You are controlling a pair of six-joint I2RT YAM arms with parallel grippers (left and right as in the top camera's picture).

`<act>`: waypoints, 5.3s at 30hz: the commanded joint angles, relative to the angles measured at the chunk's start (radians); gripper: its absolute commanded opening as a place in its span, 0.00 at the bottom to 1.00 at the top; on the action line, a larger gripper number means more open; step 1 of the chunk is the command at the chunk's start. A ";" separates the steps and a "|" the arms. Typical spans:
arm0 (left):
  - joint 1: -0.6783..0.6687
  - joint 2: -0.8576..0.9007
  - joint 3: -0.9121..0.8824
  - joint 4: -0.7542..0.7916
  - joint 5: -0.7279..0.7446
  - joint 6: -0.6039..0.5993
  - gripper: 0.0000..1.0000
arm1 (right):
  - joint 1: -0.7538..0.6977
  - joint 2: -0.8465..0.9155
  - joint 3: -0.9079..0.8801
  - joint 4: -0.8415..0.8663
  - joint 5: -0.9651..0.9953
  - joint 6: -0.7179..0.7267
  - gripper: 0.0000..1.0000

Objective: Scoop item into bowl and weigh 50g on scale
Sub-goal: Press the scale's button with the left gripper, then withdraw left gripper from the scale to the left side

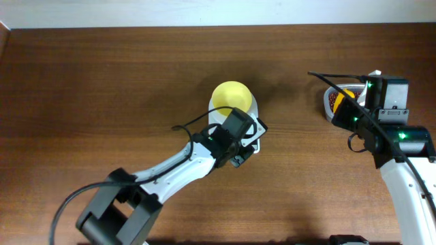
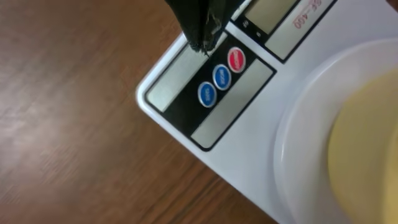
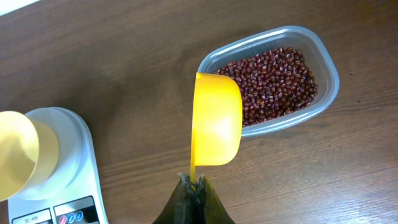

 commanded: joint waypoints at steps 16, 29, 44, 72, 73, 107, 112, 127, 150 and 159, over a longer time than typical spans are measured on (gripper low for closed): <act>0.000 0.085 0.008 0.080 -0.131 -0.079 0.00 | -0.004 0.001 0.024 0.029 0.002 -0.017 0.04; 0.000 0.116 0.008 0.091 -0.131 -0.048 0.00 | -0.004 0.001 0.024 0.030 0.002 -0.017 0.04; -0.001 0.103 0.009 0.037 -0.131 -0.029 0.00 | -0.004 0.001 0.024 0.031 0.002 -0.016 0.04; 0.382 -0.563 0.011 0.007 -0.138 -0.079 0.06 | -0.003 0.082 0.024 0.380 -0.006 -0.013 0.04; 0.382 -0.563 0.011 0.007 -0.139 -0.079 0.07 | -0.003 0.082 0.024 0.373 -0.010 -0.013 0.04; 0.431 -0.533 0.267 -0.800 0.224 0.536 0.99 | -0.003 0.082 0.024 0.203 -0.074 -0.013 0.04; 0.513 -0.501 0.267 -0.817 0.380 0.624 0.99 | -0.003 0.082 0.024 0.185 -0.074 -0.013 0.04; 0.512 -0.450 0.267 -0.809 0.327 0.625 0.99 | -0.003 0.082 0.024 0.143 -0.084 -0.013 0.04; 0.653 -0.437 0.267 -0.846 0.493 0.719 0.99 | -0.003 0.080 0.024 0.129 -0.092 -0.017 0.04; 0.654 -0.437 0.267 -0.846 0.491 0.718 0.99 | -0.003 0.025 0.024 0.114 -0.092 -0.052 0.04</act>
